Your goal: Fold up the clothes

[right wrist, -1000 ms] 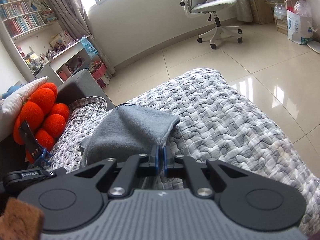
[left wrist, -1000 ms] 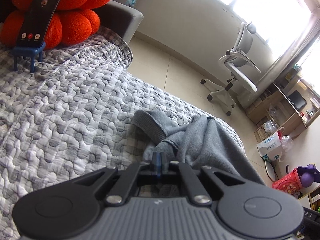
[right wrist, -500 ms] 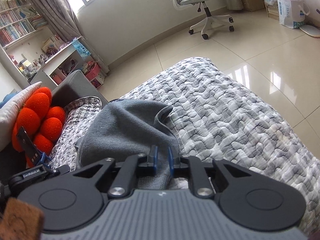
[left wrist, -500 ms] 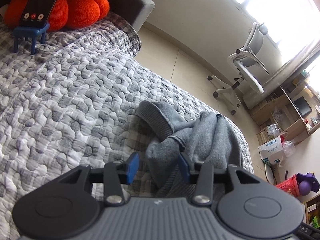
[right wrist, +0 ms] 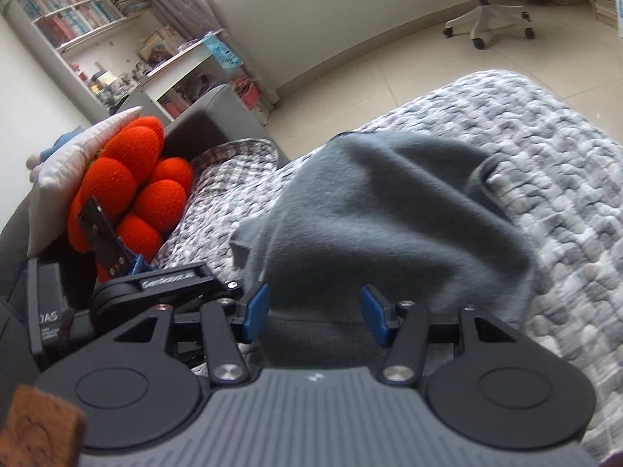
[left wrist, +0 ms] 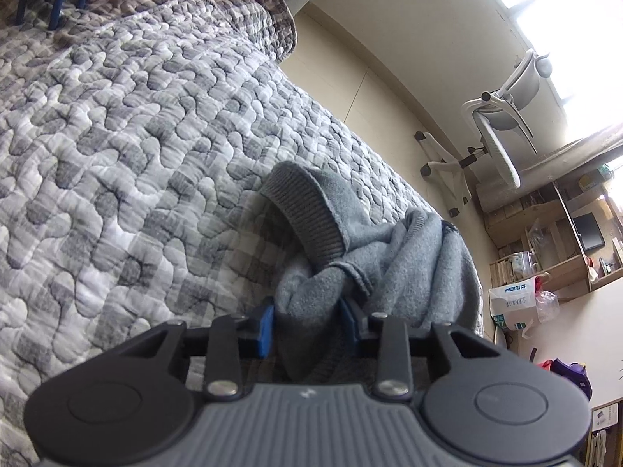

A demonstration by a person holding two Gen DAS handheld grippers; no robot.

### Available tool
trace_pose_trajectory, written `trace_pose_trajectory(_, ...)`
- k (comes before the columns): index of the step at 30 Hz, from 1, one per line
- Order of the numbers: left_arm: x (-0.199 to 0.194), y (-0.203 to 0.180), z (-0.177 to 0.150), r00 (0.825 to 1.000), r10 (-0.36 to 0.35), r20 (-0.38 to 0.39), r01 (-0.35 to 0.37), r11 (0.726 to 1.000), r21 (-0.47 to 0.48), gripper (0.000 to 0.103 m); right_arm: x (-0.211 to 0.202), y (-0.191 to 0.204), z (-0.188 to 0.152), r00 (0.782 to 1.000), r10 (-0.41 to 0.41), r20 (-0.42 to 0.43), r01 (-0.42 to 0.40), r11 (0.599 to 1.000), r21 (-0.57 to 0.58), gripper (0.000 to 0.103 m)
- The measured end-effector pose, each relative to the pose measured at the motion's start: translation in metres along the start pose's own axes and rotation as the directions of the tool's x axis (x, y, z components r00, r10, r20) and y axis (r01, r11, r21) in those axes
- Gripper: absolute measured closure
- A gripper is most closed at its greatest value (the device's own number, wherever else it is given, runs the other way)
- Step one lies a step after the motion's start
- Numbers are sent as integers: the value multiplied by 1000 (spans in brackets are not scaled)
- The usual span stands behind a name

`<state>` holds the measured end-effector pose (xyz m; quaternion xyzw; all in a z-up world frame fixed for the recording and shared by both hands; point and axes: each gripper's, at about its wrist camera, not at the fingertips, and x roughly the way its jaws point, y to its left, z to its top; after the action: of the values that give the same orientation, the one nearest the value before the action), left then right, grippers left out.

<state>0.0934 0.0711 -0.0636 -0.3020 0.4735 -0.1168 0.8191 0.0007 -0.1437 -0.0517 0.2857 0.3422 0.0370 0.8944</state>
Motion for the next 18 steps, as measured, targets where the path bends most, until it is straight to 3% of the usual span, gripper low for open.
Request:
trace_pose_trajectory(4,4,4,6,999,-23,-28,22,1000,-13,88,18,12,-5,999,4,-36,-6,999,-52,46)
trace_pose_trajectory(8,3,1,10,1000,-26,-17,26,1000,5,91,33,17,-9,998,-16,-52,11,995,-98,49)
trace_pose_trajectory(10,-2,1,14,999,-34,18,34,999,1,92,38,16,-10,998,-36,-44,30,992,-124,65)
trace_pose_trajectory(12,-7,0,18,998,-41,56,41,999,5,93,40,13,-10,999,-34,-40,29,991,-134,89)
trace_pose_trajectory(18,-20,-3,29,988,-24,155,17,999,46,93,22,-3,-4,999,8,-45,-13,994,-106,94)
